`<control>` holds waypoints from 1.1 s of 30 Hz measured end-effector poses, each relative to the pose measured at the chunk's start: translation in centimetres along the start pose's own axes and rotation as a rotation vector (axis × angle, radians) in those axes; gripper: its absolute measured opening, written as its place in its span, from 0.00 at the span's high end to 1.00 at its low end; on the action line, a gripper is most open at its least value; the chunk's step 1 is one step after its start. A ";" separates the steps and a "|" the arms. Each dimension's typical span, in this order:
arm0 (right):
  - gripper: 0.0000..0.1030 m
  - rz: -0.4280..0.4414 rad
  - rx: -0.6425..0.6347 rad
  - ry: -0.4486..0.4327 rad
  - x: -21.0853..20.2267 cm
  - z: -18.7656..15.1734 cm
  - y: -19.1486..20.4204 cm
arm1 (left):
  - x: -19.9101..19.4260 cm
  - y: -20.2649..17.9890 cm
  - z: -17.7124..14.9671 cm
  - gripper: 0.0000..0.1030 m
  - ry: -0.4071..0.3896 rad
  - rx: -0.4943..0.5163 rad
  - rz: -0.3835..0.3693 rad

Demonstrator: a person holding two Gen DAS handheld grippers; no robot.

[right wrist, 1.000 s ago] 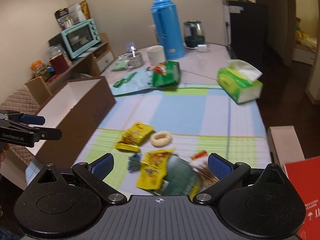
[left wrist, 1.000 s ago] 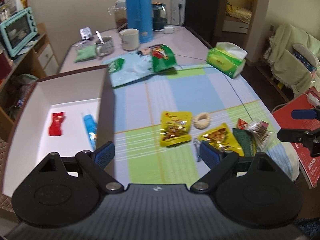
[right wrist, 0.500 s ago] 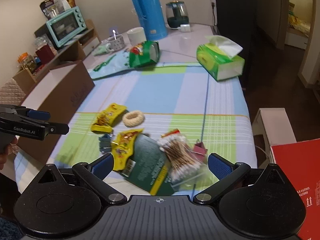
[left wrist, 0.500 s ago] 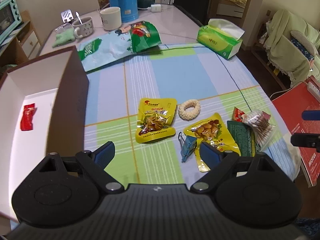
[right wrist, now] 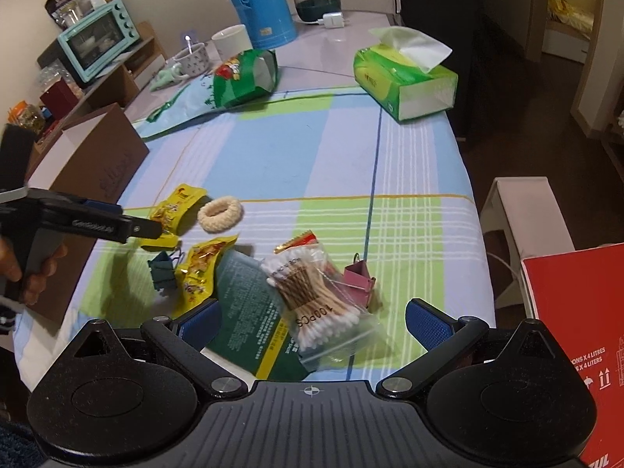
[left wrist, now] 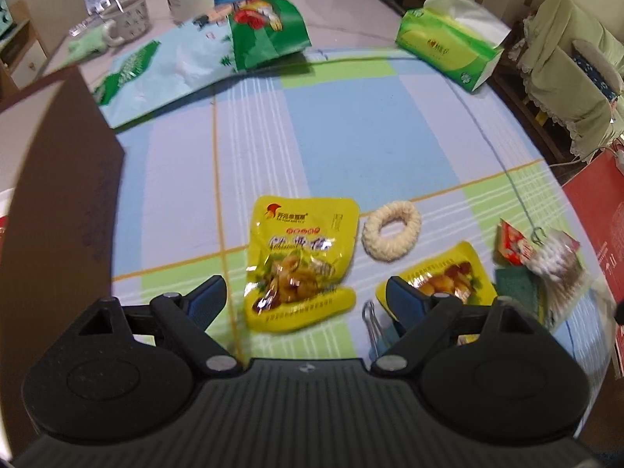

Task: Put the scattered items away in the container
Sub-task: 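Grasp the yellow chestnut packet with the left gripper while the right grasps the cotton-swab pack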

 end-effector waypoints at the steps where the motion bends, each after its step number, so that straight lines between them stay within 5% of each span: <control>1: 0.01 -0.001 0.000 0.003 0.2 0.1 -0.1 | 0.8 0.1 0.2 0.18 0.013 -0.002 -0.003; 12: 0.01 0.012 0.005 0.025 1.8 0.7 -0.6 | 3.9 0.7 0.2 0.27 0.020 0.066 0.005; 18: 0.01 0.027 -0.027 0.018 2.2 0.8 0.0 | 3.6 0.6 0.1 0.41 -0.006 0.102 0.003; 29: 0.01 0.024 -0.108 -0.009 2.4 0.9 0.9 | 1.2 0.8 -2.8 0.43 0.018 0.097 0.019; 33: 0.25 0.047 -0.151 -0.019 2.5 1.2 1.8 | -0.2 0.8 -3.6 0.43 0.013 0.077 0.023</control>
Point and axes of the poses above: each gripper's, at about its wrist camera, not at the fingertips, and x roughly the way its jaws point, y to its left, z to its top, the point moved 9 cm from there along x, roughly the way its jaws point, and after that the axes turned 5 degrees about x, right-handed, at the moved point
